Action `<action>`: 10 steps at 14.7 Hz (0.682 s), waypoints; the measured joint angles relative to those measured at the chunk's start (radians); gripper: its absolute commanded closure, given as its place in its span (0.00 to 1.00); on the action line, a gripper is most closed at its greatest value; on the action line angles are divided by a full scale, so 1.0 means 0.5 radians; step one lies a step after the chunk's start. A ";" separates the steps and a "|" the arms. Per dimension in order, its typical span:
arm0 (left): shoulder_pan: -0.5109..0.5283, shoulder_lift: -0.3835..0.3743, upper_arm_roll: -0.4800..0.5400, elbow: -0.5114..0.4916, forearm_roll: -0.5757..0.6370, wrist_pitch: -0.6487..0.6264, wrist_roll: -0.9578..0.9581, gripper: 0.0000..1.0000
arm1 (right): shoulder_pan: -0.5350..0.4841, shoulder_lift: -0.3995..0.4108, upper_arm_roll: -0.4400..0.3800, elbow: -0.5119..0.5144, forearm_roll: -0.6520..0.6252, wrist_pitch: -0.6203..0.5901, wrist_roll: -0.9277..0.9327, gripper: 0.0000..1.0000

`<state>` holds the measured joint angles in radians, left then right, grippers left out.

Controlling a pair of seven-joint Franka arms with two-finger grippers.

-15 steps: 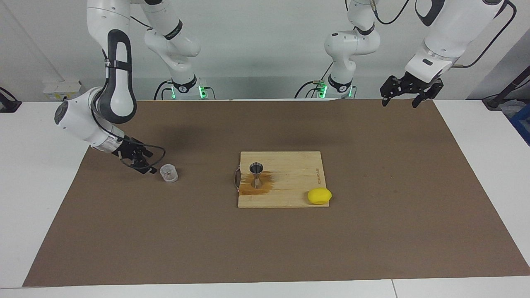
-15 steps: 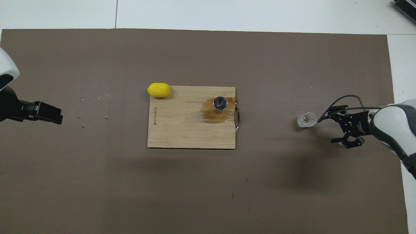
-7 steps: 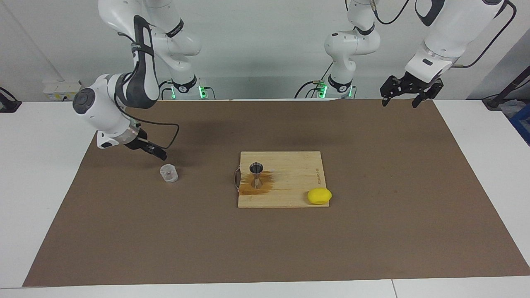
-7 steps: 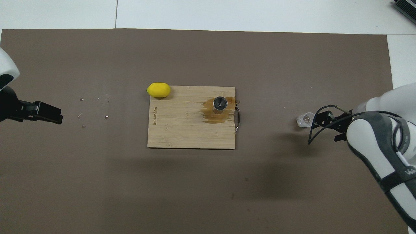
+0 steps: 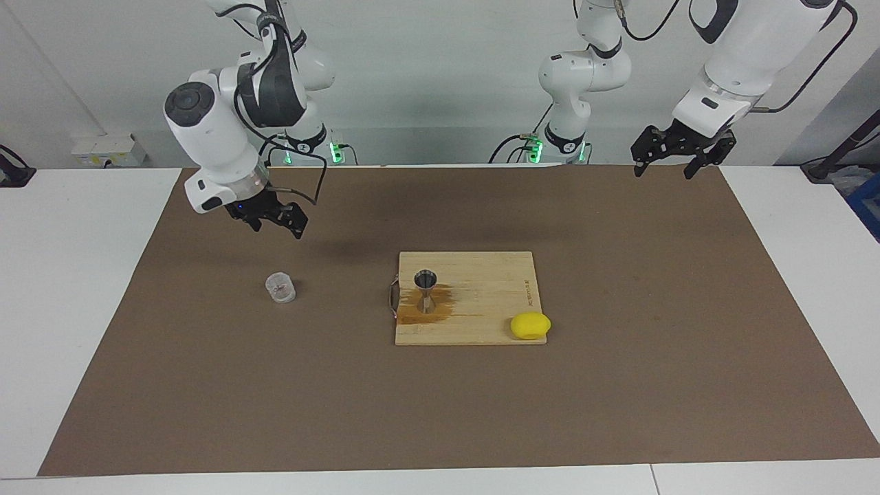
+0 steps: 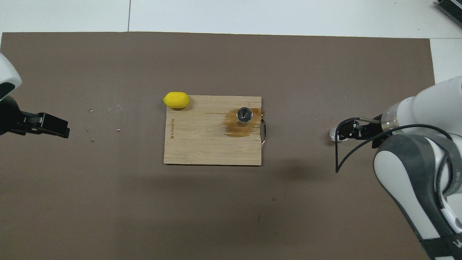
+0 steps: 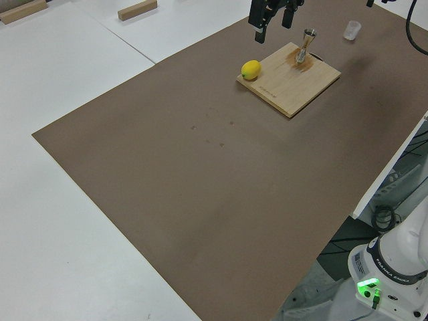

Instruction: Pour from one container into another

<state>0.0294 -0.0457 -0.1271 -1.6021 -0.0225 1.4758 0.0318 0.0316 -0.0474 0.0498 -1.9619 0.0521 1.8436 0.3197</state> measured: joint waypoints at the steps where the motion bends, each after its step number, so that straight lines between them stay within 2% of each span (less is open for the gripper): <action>1: 0.000 0.000 0.000 0.000 0.000 0.000 0.000 0.00 | 0.000 -0.003 -0.001 0.107 -0.007 -0.083 -0.001 0.00; 6: 0.000 0.000 0.000 0.000 0.000 0.000 0.000 0.00 | -0.007 0.014 -0.011 0.527 -0.092 -0.366 -0.003 0.00; 10: 0.000 0.000 0.000 0.000 0.000 0.000 0.000 0.00 | -0.028 0.025 -0.015 0.635 -0.094 -0.449 -0.005 0.00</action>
<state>0.0294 -0.0457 -0.1271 -1.6021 -0.0225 1.4758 0.0318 0.0178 -0.0348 0.0423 -1.6443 0.0051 1.6193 0.3170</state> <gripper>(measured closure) 0.000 0.000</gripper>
